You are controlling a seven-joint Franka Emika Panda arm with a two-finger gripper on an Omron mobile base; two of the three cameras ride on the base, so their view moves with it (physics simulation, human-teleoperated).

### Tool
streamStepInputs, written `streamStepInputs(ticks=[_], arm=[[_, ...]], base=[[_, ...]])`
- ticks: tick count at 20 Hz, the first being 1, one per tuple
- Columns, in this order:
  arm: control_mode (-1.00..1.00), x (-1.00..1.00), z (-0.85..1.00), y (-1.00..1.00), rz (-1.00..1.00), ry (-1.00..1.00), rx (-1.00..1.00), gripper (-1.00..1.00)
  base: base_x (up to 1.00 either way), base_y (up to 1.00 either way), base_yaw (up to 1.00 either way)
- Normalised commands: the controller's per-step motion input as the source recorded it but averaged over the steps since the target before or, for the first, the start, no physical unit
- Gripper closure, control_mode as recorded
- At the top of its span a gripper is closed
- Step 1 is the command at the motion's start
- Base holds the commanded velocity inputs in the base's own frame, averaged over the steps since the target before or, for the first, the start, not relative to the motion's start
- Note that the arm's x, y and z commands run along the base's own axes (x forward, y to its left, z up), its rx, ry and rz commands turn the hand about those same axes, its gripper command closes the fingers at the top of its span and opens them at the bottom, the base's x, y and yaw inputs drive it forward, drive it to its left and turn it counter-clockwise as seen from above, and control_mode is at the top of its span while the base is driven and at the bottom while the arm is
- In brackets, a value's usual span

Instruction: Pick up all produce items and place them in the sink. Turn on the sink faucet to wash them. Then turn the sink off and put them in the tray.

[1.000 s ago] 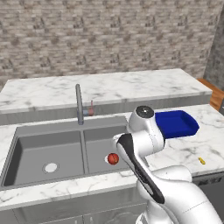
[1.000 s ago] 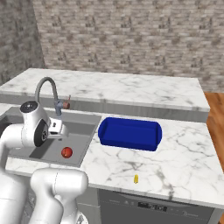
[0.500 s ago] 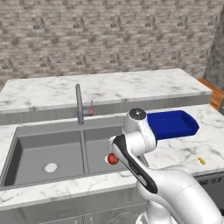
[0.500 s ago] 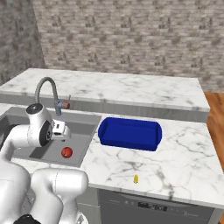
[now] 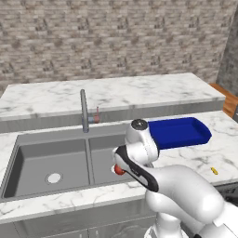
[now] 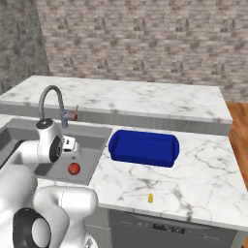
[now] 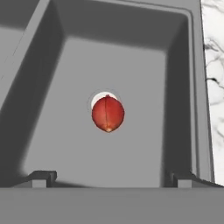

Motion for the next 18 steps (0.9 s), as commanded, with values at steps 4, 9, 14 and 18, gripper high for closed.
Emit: streamStepInputs(ticks=[4,9,14,18], arm=[[-1.00,0.23,-0.28,0.05,0.00,0.05,0.00,-1.00],[-1.00,0.21,-0.27,0.03,0.00,0.05,0.00,-1.00],[-1.00,0.25,-0.25,0.03,0.00,0.04,0.00,-1.00],[-1.00,0.27,-0.23,0.05,0.00,0.05,0.00,-1.00]], base=[[0.00,0.00,0.00],[0.00,0.00,0.00],[0.00,0.00,0.00],[0.00,0.00,0.00]])
